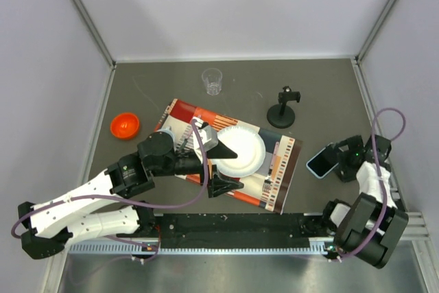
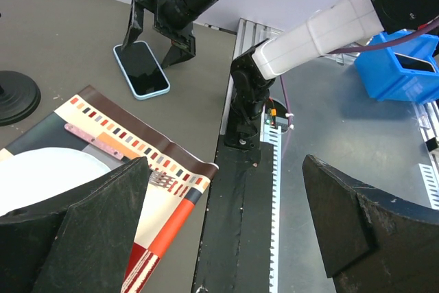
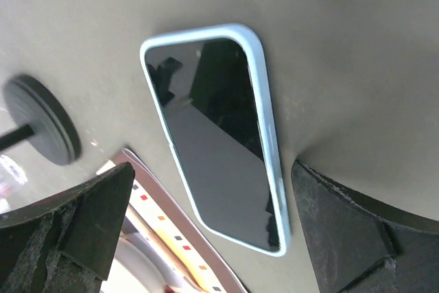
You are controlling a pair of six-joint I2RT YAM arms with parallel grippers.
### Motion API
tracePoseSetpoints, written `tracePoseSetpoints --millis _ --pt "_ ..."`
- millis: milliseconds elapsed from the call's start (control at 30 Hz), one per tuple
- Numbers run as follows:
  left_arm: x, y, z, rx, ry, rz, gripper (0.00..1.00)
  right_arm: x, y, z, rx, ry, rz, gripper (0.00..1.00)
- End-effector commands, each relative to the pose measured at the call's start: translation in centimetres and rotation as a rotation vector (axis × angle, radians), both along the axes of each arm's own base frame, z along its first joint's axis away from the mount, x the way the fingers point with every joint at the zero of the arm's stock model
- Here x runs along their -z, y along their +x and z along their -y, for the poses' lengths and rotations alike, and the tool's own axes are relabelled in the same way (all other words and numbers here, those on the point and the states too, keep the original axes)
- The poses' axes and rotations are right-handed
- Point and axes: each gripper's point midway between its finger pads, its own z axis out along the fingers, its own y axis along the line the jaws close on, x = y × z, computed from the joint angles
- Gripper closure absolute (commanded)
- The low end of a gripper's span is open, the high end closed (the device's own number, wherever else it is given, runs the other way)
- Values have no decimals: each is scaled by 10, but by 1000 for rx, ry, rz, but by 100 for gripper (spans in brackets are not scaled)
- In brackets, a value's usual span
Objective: Place the phone on the phone stand
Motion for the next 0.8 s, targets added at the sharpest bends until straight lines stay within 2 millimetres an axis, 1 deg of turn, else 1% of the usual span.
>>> tracePoseSetpoints --millis 0,33,67,100,133,167,200,233,333,367,400,467,500,533,567,767 --pt "-17 0 0 -1 -44 41 1 7 -24 -6 -91 -106 -157 1" --pt "-17 0 0 -1 -45 41 1 9 -29 2 -91 -154 -207 1" --pt "-16 0 0 0 -41 39 1 14 -32 2 -106 -157 -243 1" --pt "-17 0 0 0 -45 40 2 12 -29 5 -121 -166 -261 1" --pt "-17 -1 0 5 -46 38 1 14 -36 4 -127 -160 -321 1" --pt "-17 -2 1 9 -49 38 2 14 -37 4 -131 -153 -354 1" --pt "-18 -2 1 9 -50 38 2 13 -33 6 -126 -146 -392 1" --pt "-17 -1 1 8 -49 36 1 13 -37 6 -135 -175 -445 1" --pt "-17 0 1 3 -49 38 2 5 -24 7 -126 -234 -469 1" --pt "-17 0 1 2 -48 39 2 4 -19 0 -148 -250 -472 1" --pt "-17 0 1 0 -48 41 2 2 -13 1 -124 -254 -488 1" --pt "-16 1 1 -6 -42 40 2 3 -13 -3 -120 -260 -525 1" --pt "-15 2 1 -7 -39 42 2 2 -7 -4 -109 -259 -524 1" --pt "-15 2 1 -8 -38 41 2 5 -6 -4 -114 -265 -546 1" --pt "-15 2 1 -9 -39 42 1 6 -3 -9 -132 -271 -552 1" --pt "-14 2 2 -7 -38 40 1 10 9 -14 -122 -297 -571 1"
